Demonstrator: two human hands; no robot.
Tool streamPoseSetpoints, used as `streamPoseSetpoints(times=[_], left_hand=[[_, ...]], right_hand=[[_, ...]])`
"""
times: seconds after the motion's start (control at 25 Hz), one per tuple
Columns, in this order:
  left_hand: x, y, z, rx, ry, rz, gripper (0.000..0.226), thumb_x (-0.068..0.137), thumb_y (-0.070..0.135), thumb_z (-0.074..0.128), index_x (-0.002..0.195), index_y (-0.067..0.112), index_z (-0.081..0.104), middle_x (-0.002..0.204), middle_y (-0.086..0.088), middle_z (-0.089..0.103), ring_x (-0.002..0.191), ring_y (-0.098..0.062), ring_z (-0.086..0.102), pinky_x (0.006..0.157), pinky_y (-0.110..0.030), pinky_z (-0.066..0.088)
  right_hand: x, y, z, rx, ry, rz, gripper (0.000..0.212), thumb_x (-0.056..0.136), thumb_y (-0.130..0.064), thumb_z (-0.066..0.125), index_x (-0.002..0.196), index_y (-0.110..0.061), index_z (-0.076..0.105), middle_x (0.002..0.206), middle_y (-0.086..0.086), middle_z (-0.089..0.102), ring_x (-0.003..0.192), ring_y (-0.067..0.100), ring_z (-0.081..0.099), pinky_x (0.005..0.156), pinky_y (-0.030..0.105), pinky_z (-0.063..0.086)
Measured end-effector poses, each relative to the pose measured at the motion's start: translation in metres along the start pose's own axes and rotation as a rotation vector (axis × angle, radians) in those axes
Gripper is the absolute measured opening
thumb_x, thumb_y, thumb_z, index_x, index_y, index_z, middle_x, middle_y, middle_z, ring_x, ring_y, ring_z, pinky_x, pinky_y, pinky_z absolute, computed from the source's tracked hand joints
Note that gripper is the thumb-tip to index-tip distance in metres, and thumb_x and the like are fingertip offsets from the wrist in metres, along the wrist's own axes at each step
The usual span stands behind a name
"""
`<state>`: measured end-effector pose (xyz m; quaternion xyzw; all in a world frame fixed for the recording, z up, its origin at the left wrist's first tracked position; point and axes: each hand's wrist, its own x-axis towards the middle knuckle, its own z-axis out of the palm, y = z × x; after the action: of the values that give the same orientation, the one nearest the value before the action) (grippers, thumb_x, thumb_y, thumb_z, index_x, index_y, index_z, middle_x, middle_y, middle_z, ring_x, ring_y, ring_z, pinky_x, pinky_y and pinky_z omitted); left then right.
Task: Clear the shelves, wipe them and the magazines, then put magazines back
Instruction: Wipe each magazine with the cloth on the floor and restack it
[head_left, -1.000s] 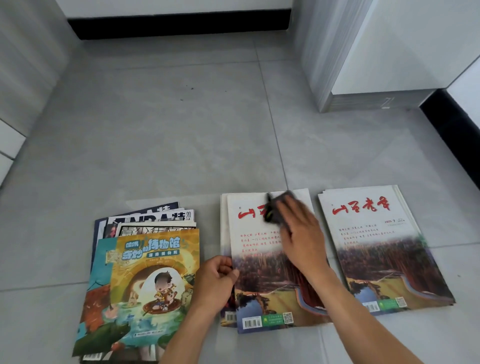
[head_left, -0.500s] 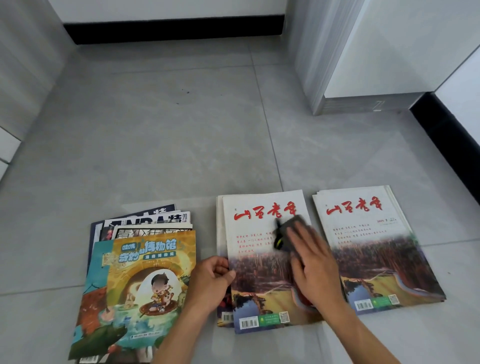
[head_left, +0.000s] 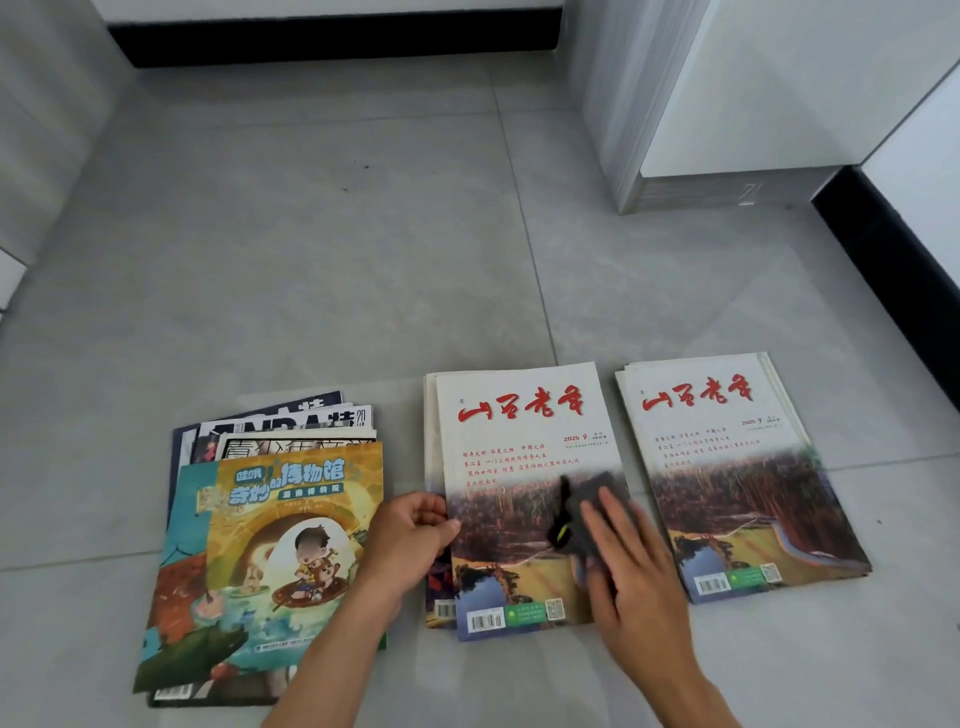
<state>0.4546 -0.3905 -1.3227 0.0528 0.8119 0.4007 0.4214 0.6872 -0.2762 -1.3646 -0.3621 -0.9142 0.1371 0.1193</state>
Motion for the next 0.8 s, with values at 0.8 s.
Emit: streamPoseSetpoints(times=[0.8], left_hand=[[0.011,0.000,-0.014,-0.276,-0.159,-0.108,0.034,0.084,-0.017,0.044,0.085,0.001,0.072,0.073,-0.015,0.070,0.064,-0.021,0.066,0.061,-0.028,0.056]], right_hand=[[0.019,-0.044,0.012,0.106,-0.259,-0.552,0.059,0.088,-0.030,0.050,0.145,-0.042,0.042,0.159,-0.021,0.031,0.147,0.012,0.030,0.111,0.036,0.039]])
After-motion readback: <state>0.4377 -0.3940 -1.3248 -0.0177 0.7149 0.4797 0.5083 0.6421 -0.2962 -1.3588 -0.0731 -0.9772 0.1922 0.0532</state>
